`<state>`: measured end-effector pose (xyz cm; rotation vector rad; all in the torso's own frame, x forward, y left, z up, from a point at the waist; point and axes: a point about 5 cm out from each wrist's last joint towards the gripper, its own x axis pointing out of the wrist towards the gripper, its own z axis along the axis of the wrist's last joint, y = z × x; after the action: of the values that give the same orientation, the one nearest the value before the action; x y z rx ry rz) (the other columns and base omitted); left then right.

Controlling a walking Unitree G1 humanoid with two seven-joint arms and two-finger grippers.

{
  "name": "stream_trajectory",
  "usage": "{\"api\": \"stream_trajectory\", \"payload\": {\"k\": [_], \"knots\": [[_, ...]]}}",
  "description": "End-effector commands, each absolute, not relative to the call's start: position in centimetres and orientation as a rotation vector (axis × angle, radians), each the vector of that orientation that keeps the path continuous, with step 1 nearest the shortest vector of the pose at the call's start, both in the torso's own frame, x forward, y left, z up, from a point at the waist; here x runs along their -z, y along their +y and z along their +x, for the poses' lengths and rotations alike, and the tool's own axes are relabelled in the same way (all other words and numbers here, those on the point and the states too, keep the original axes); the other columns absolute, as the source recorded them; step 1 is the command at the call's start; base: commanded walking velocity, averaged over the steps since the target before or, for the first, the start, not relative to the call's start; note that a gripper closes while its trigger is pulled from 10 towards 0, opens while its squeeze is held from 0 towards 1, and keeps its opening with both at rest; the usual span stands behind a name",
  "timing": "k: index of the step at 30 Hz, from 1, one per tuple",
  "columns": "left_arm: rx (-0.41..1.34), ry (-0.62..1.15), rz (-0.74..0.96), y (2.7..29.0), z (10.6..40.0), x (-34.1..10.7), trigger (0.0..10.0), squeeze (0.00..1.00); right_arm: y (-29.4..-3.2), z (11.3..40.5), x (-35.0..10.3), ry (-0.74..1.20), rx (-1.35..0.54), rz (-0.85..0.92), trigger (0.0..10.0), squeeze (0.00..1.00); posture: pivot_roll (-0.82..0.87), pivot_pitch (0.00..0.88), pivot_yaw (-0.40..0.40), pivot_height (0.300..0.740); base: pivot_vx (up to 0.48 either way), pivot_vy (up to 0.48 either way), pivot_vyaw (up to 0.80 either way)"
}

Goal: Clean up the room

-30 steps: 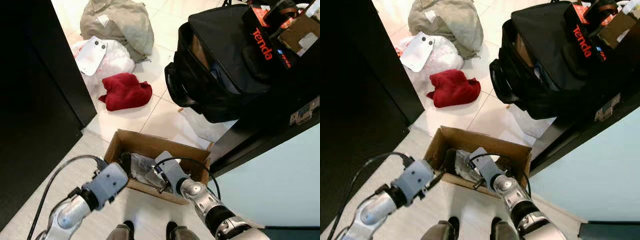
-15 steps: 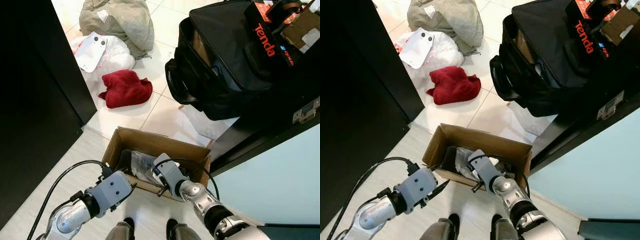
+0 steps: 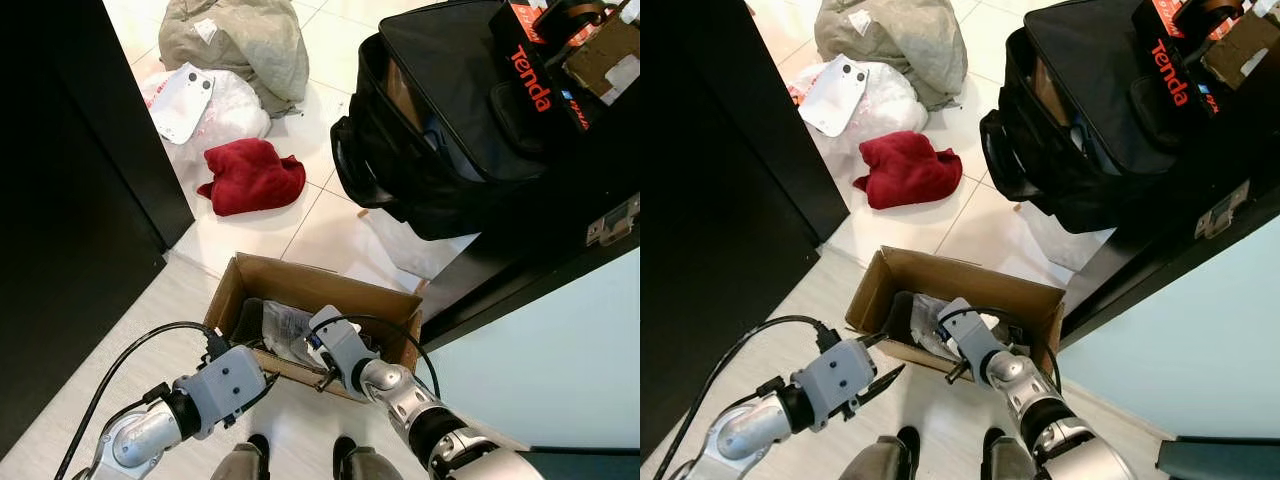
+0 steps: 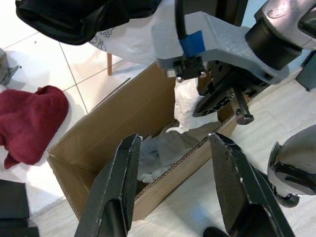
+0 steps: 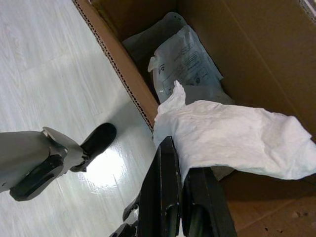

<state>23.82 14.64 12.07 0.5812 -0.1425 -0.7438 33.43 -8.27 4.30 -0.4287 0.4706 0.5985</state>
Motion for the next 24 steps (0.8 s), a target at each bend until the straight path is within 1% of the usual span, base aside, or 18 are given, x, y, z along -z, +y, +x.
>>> {"api": "stream_trajectory", "payload": {"k": [1,2,3,7,8,9,10,11,12,21,23,24], "knots": [[0.782,-0.107,0.58,14.5,23.1,-11.2,10.0,0.0,-8.6,32.7,-3.2,0.515,-0.594,-0.411,10.0,0.02,0.08,0.454,-0.043,0.74,0.0,0.0,0.0],[0.783,-0.105,0.58,14.5,23.1,-11.1,10.0,0.0,-8.6,32.7,-3.2,0.514,-0.596,-0.41,10.0,0.38,0.08,0.45,-0.041,0.74,0.0,0.0,0.0],[0.785,-0.104,0.581,14.5,23.1,-11.1,10.0,0.0,-8.6,32.7,-3.2,0.513,-0.598,-0.41,10.0,0.87,0.08,0.45,-0.041,0.74,0.0,0.0,0.0],[0.787,-0.103,0.581,14.5,23.0,-11.1,10.0,0.0,-8.5,32.7,-3.2,0.513,-0.599,-0.411,10.0,0.87,0.08,0.45,-0.041,0.74,0.0,0.0,0.0],[0.789,-0.104,0.585,14.5,23.1,-11.1,10.0,0.0,-8.5,32.7,-3.2,0.511,-0.599,-0.42,10.0,1.0,0.08,0.441,-0.038,0.74,0.0,0.0,0.0],[0.789,-0.104,0.585,14.5,23.1,-11.1,10.0,0.0,-8.5,32.7,-3.2,0.511,-0.599,-0.42,10.0,1.0,0.08,0.441,-0.038,0.74,0.0,0.0,0.0],[0.79,-0.104,0.587,14.5,23.1,-11.1,10.0,0.0,-8.5,32.7,-3.3,0.508,-0.597,-0.432,10.0,0.98,0.08,0.441,-0.038,0.74,0.0,0.0,0.0],[0.79,-0.104,0.587,14.5,23.1,-11.1,10.0,0.0,-8.5,32.7,-3.3,0.508,-0.597,-0.432,10.0,0.98,0.08,0.441,-0.038,0.74,0.0,0.0,0.0],[0.789,-0.105,0.589,14.6,23.2,-11.1,10.0,0.0,-8.5,32.7,-3.3,0.505,-0.596,-0.44,10.0,0.0,0.08,0.436,-0.039,0.74,0.0,0.0,0.0],[0.748,-0.103,0.615,14.9,24.1,-10.9,10.0,0.0,-9.1,33.4,-4.0,0.467,-0.55,-0.47,10.0,0.0,0.07,0.396,-0.041,0.74,0.0,0.0,0.0],[0.685,-0.079,0.622,15.3,24.6,-10.6,10.0,0.0,-9.3,33.7,-4.3,0.44,-0.512,-0.457,10.0,0.0,0.07,0.36,-0.041,0.74,0.0,0.0,0.0],[0.653,-0.066,0.621,15.5,24.8,-10.4,10.0,0.0,-9.4,33.8,-4.5,0.429,-0.493,-0.446,10.0,0.0,0.07,0.36,-0.041,0.74,0.0,0.0,0.0]]}}
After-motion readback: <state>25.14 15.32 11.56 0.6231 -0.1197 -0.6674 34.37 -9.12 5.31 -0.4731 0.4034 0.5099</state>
